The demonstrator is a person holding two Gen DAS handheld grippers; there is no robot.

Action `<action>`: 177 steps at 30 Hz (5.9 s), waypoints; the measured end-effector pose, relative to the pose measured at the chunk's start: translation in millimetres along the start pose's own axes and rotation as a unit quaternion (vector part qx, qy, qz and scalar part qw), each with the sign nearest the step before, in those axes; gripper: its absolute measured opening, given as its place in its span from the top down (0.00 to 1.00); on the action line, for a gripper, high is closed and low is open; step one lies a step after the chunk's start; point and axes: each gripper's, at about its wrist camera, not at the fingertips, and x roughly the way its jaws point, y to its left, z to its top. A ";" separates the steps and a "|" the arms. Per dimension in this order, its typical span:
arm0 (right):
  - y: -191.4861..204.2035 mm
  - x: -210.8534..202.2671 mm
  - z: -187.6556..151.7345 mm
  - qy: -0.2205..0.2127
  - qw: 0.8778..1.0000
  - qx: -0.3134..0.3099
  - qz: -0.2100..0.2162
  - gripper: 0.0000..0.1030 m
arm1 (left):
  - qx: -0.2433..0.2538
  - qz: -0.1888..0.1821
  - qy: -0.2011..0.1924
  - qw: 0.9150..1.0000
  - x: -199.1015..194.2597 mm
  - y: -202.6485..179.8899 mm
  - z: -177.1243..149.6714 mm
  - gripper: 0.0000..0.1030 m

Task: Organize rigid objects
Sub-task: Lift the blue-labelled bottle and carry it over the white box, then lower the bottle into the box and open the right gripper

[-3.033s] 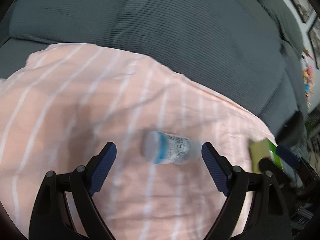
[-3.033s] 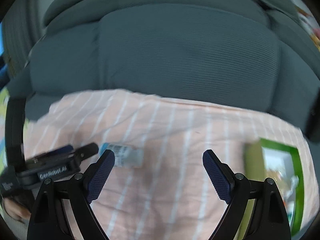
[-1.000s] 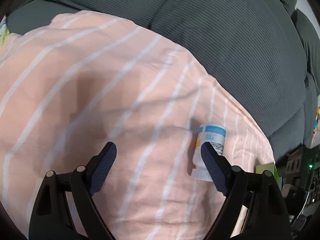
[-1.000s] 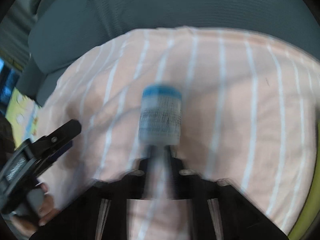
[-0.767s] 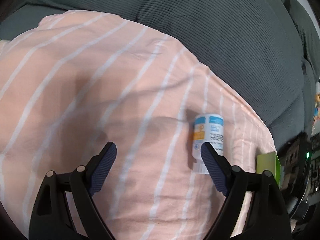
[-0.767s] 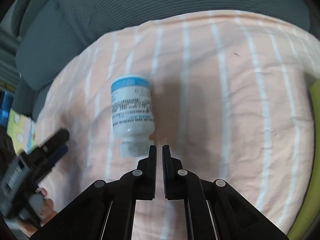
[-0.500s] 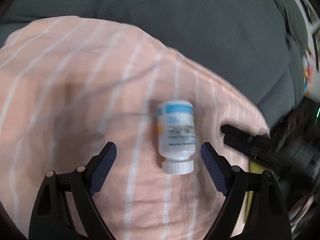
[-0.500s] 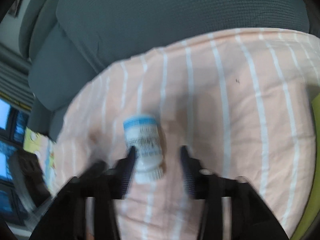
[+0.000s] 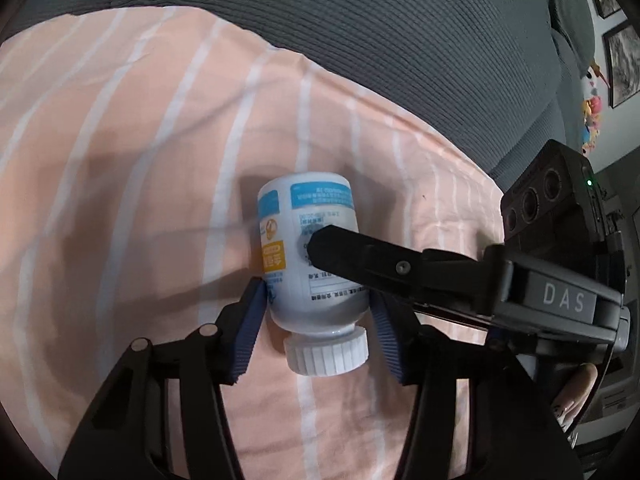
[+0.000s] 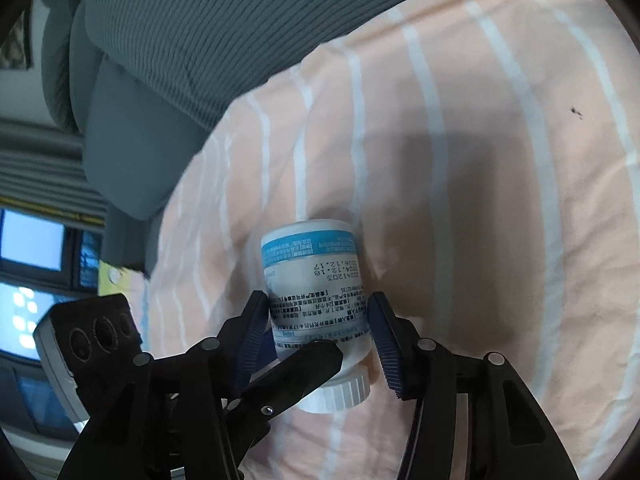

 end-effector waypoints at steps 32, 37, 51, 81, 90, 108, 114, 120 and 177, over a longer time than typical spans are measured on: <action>24.2 -191.5 -75.0 -0.245 0.969 -0.023 -0.027 0.48 | 0.208 -0.072 -0.115 0.969 -68.4 -159.1 -38.0 0.50; 21.7 -202.7 -78.4 -0.259 0.965 -0.021 -0.025 0.48 | 0.217 -0.075 -0.118 0.966 -70.3 -166.9 -40.4 0.50; 12.4 -228.0 -91.5 -0.287 0.958 -0.018 -0.024 0.48 | 0.241 -0.091 -0.124 0.958 -70.3 -191.6 -46.5 0.50; -34.4 -292.3 -113.4 -0.362 0.930 0.043 -0.050 0.48 | 0.314 -0.137 -0.091 0.935 -37.0 -266.2 -54.1 0.50; -48.5 -305.9 -120.0 -0.377 0.922 0.063 -0.055 0.48 | 0.326 -0.151 -0.077 0.930 -24.8 -281.1 -60.0 0.50; -83.1 -328.5 -135.8 -0.404 0.905 0.112 -0.069 0.48 | 0.350 -0.178 -0.042 0.919 1.0 -314.1 -72.3 0.50; -91.7 -332.5 -139.5 -0.408 0.901 0.126 -0.077 0.48 | 0.345 -0.185 -0.029 0.920 10.1 -317.8 -77.3 0.50; -101.1 -334.8 -141.7 -0.409 0.899 0.138 -0.077 0.48 | 0.350 -0.187 -0.019 0.918 17.3 -325.6 -78.4 0.50; -157.0 -305.3 -121.3 -0.340 0.907 0.214 -0.127 0.48 | 0.287 -0.152 0.108 0.940 68.1 -295.7 -82.8 0.50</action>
